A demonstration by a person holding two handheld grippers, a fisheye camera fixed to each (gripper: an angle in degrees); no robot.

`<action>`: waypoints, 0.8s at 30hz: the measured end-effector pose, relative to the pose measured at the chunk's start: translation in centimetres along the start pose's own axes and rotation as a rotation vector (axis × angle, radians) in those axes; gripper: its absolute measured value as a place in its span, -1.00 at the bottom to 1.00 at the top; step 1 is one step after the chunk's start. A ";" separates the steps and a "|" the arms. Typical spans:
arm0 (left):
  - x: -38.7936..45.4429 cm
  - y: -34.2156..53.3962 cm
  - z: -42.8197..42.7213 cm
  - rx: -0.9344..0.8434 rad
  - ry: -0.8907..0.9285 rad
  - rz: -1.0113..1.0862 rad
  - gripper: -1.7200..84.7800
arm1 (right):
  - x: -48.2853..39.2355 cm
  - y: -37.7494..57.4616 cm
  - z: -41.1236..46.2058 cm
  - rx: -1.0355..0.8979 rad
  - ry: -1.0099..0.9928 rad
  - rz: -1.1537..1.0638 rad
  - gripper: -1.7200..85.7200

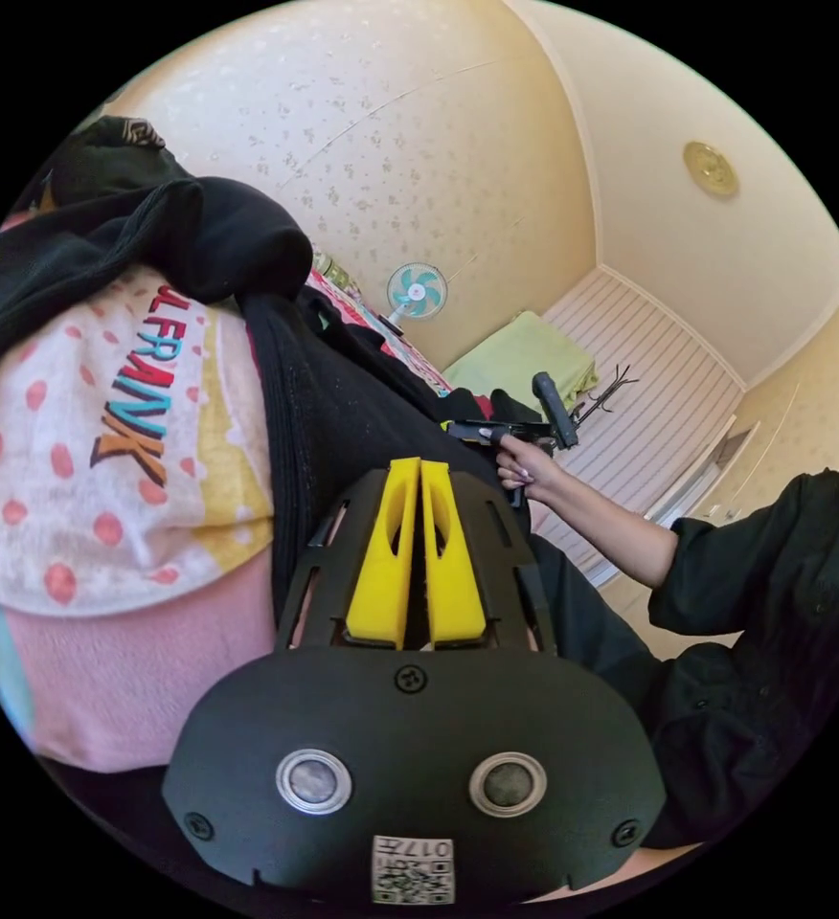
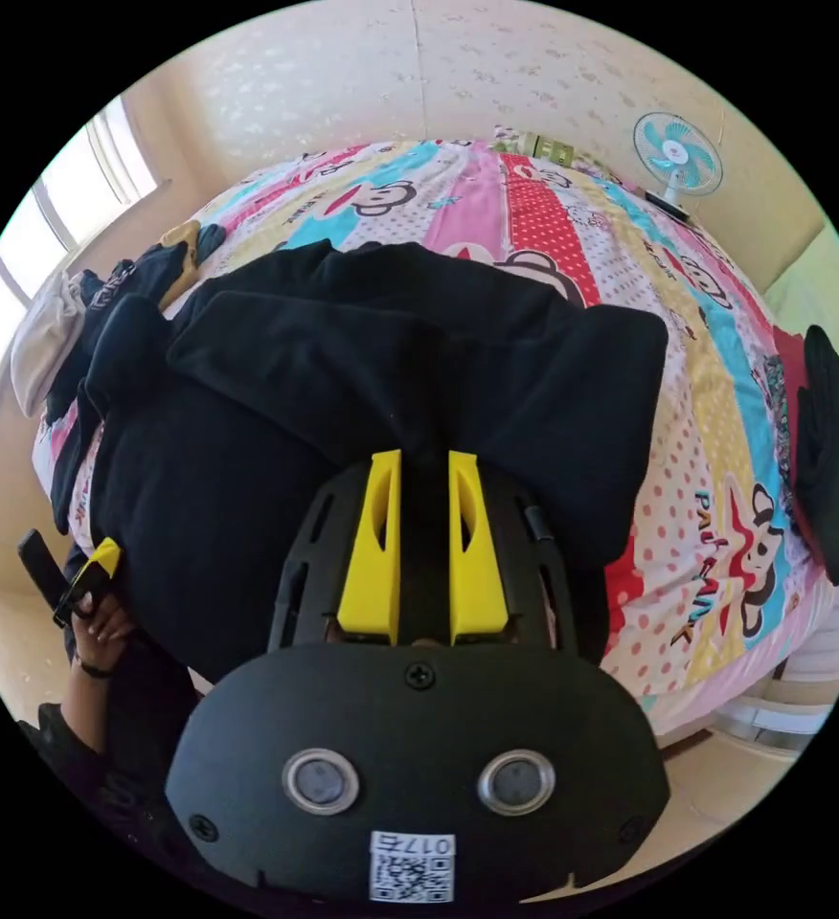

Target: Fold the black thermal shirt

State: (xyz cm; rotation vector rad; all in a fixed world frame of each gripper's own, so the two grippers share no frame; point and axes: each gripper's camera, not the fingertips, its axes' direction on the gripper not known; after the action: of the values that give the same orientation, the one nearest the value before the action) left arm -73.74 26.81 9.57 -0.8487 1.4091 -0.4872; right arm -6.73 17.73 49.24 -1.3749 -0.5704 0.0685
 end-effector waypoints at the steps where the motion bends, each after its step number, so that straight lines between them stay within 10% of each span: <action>1: 0.1 0.0 0.0 0.000 -0.005 -0.001 -0.96 | -0.3 0.2 -0.5 -0.027 0.019 0.012 -0.78; 15: 6.9 -10.1 2.0 0.163 -0.241 0.074 -0.67 | 10.3 15.2 3.8 0.415 -0.515 0.180 -0.93; 24: 0.3 -20.3 13.7 -0.354 -0.554 -0.084 -0.86 | 11.4 18.1 2.8 0.549 -0.422 0.186 -0.93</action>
State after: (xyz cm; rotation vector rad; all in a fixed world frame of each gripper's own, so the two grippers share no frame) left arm -56.61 16.96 24.01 -1.2217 0.9563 -0.0453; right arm 6.99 28.34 36.41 -0.8696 -0.7071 0.6332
